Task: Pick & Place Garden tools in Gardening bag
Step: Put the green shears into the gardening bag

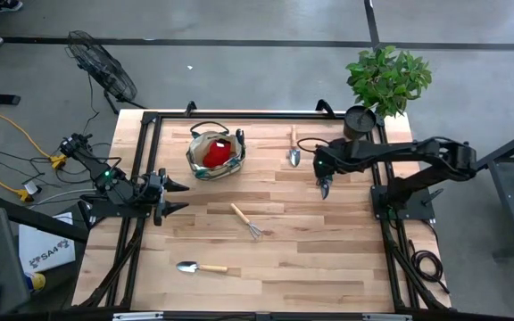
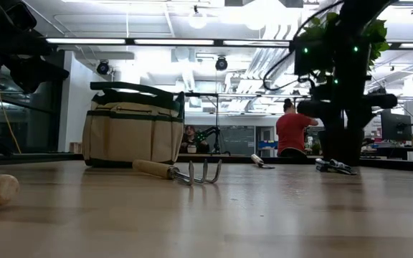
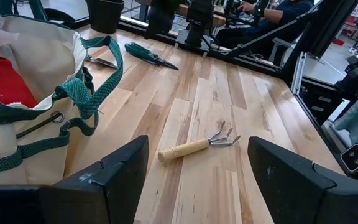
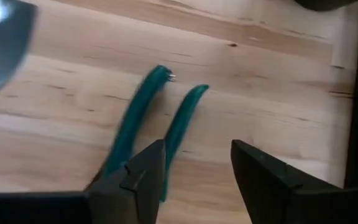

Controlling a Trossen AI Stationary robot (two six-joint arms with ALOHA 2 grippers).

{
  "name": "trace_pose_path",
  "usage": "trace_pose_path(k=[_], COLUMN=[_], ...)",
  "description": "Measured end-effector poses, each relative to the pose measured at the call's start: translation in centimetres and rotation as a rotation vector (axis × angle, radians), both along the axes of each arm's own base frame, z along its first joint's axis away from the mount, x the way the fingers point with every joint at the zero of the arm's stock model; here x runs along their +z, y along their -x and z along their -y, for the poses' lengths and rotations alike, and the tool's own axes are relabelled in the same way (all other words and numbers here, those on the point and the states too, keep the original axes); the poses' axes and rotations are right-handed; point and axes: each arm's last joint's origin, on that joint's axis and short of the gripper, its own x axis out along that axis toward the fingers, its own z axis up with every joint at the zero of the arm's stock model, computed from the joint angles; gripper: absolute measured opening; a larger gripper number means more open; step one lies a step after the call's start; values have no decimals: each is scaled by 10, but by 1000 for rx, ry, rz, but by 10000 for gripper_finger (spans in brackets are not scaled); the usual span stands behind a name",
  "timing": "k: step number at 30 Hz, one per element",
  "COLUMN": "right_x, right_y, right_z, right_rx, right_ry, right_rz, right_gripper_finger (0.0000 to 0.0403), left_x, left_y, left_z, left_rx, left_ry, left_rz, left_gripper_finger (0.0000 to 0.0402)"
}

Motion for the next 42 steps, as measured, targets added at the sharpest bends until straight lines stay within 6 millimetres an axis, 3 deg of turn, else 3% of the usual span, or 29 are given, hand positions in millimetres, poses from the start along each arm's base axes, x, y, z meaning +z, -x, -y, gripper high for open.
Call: trace_pose_path(k=[16,32,42], right_x=[-36,-49,-49], right_y=[14,21,20], right_z=[11,7,7], right_rx=[-3,3,39], right_ry=[-41,-65,-85], right_rz=[101,116,120], right_gripper_finger=[176,174,98], left_x=[0,0,0], left_y=[0,0,0], left_z=[0,0,0], left_rx=[0,0,0], left_ry=[0,0,0], left_rz=[0,0,0], left_gripper_finger=[269,269,269])
